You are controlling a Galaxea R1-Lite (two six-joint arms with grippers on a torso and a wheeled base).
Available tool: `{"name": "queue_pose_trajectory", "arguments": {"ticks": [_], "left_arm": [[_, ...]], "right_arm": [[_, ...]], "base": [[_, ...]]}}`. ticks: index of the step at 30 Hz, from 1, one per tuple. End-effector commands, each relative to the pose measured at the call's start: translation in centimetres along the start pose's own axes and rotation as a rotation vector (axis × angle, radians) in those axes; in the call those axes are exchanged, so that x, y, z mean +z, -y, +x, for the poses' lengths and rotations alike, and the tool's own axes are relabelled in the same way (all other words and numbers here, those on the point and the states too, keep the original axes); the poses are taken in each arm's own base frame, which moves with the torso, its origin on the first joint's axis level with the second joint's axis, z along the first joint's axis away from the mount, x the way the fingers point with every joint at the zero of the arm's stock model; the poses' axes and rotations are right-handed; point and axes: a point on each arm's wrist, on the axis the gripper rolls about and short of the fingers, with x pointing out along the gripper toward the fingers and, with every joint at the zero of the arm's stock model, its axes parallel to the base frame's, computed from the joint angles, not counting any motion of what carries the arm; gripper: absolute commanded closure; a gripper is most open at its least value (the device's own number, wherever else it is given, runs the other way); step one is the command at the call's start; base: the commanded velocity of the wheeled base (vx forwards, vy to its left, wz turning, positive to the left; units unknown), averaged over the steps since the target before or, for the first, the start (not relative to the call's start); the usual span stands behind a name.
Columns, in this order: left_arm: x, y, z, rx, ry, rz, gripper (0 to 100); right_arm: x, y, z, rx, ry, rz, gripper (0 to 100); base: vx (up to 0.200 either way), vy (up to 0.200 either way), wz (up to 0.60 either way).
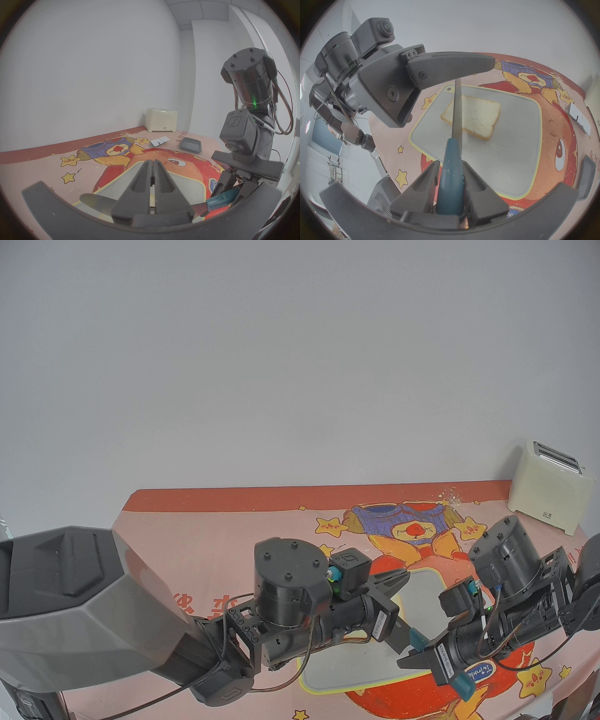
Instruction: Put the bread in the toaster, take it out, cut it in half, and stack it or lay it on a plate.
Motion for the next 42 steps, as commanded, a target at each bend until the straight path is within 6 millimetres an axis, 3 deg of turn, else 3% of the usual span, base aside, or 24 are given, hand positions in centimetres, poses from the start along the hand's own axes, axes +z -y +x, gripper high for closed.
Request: {"name": "queue_pose_trajectory", "arguments": {"ticks": [1, 17, 25, 42], "left_arm": [[0.0, 0.0, 0.0, 0.000, 0.000, 0.000, 100], [-0.4, -0.1, 0.6, -0.003, -0.005, -0.001, 100], [-2.3, 0.6, 2.0, -0.020, -0.043, -0.001, 100], [-2.6, 0.5, 2.1, -0.017, -0.050, -0.002, 100]], "right_arm": [[0.1, 0.0, -0.2, 0.000, 0.010, 0.001, 100], [-0.5, 1.1, 0.1, -0.024, -0.017, 0.029, 100], [-0.5, 1.0, 0.4, -0.022, -0.026, 0.026, 100], [-0.6, 1.2, 0.4, -0.030, -0.030, 0.038, 100]], "base": [[0.000, 0.000, 0.00], [0.000, 0.000, 0.00], [0.000, 0.000, 0.00], [0.000, 0.000, 0.00]]}}
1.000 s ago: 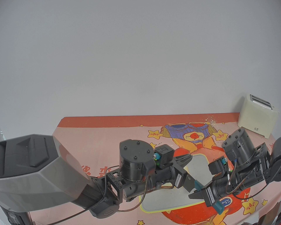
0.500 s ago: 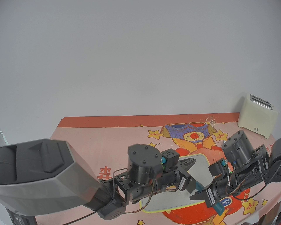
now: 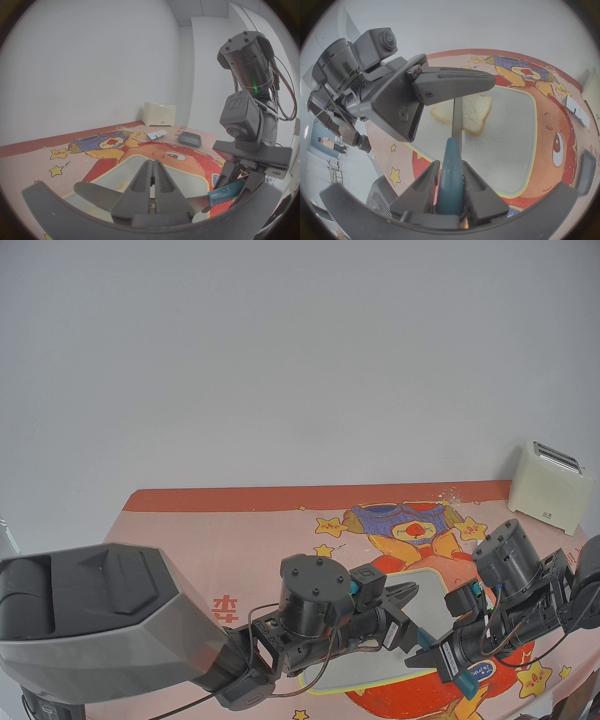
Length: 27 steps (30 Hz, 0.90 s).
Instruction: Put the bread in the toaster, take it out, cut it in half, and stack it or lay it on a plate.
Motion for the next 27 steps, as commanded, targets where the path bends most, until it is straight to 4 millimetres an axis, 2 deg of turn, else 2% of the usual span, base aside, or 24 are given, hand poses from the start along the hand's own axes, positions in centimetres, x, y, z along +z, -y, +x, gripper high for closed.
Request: {"name": "queue_pose_trajectory", "arguments": {"ticks": [1, 27], "left_arm": [[-0.23, -0.04, 0.11, 0.001, -0.008, -0.002, 100], [-0.87, -0.12, 0.19, 0.001, -0.011, -0.002, 100]], "right_arm": [[-0.09, 0.04, 0.08, -0.002, -0.005, 0.000, 100], [-0.07, 0.17, 0.54, -0.009, -0.021, 0.002, 100]], "base": [[0.000, 0.000, 0.00], [0.000, 0.000, 0.00]]}}
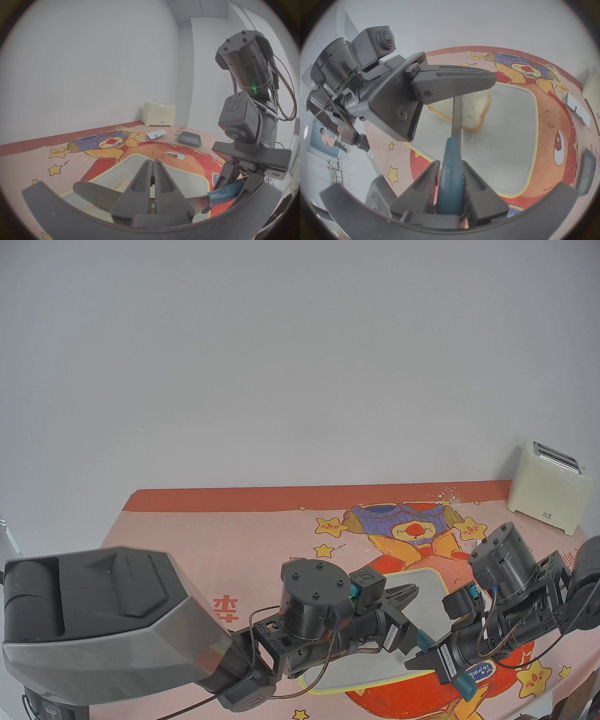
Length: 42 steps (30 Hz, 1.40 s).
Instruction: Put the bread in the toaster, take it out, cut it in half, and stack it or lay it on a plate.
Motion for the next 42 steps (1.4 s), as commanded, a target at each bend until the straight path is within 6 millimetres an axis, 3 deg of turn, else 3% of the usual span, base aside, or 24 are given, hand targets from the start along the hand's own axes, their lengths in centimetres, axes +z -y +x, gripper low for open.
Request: {"name": "queue_pose_trajectory", "arguments": {"ticks": [1, 31, 42], "left_arm": [[-0.5, -0.1, 0.1, 0.000, -0.013, -0.002, 100], [-1.3, -0.1, 0.0, 0.003, -0.041, -0.005, 100], [-0.2, -0.6, 0.3, 0.017, 0.001, -0.006, 100]], "right_arm": [[0.0, 0.0, 0.1, -0.001, -0.004, 0.000, 100], [0.0, 0.0, 0.4, -0.005, -0.012, 0.001, 100], [0.0, 0.0, 0.4, -0.005, -0.012, 0.001, 100]], "base": [[0.000, 0.000, 0.00], [0.000, 0.000, 0.00], [0.000, 0.000, 0.00]]}}
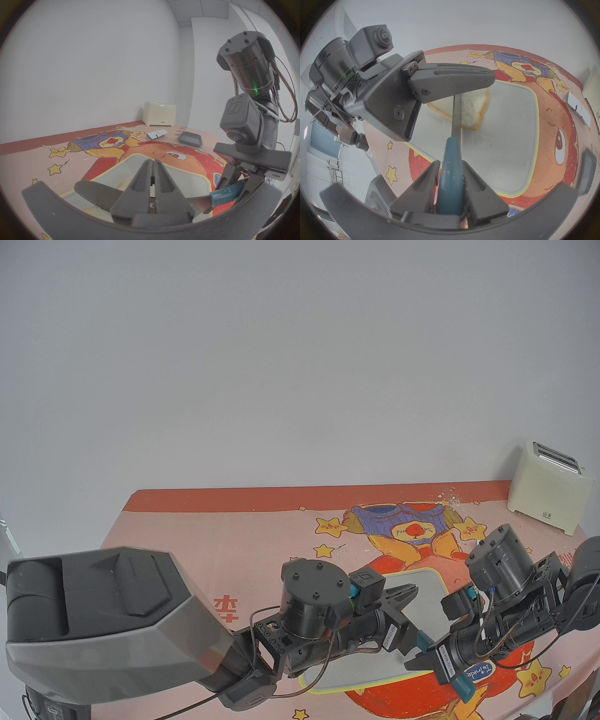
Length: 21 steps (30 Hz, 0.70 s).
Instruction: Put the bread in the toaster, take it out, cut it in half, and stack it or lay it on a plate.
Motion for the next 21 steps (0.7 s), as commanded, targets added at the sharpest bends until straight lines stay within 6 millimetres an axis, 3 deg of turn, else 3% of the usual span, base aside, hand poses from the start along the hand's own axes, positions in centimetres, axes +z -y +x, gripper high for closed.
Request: {"name": "queue_pose_trajectory", "arguments": {"ticks": [1, 7, 21], "left_arm": [[0.2, -0.1, 0.2, 0.005, 0.013, 0.001, 100], [1.0, -0.2, 0.4, 0.004, 0.043, -0.020, 100], [2.0, -2.7, -0.5, 0.072, 0.065, -0.031, 100]], "right_arm": [[0.0, 0.0, 0.1, 0.000, -0.003, 0.000, 100], [0.0, 0.0, 0.2, -0.001, -0.006, 0.000, 100], [0.0, 0.0, 0.2, -0.001, -0.007, 0.000, 100]], "base": [[0.000, 0.000, 0.00], [0.000, 0.000, 0.00], [0.000, 0.000, 0.00]]}}
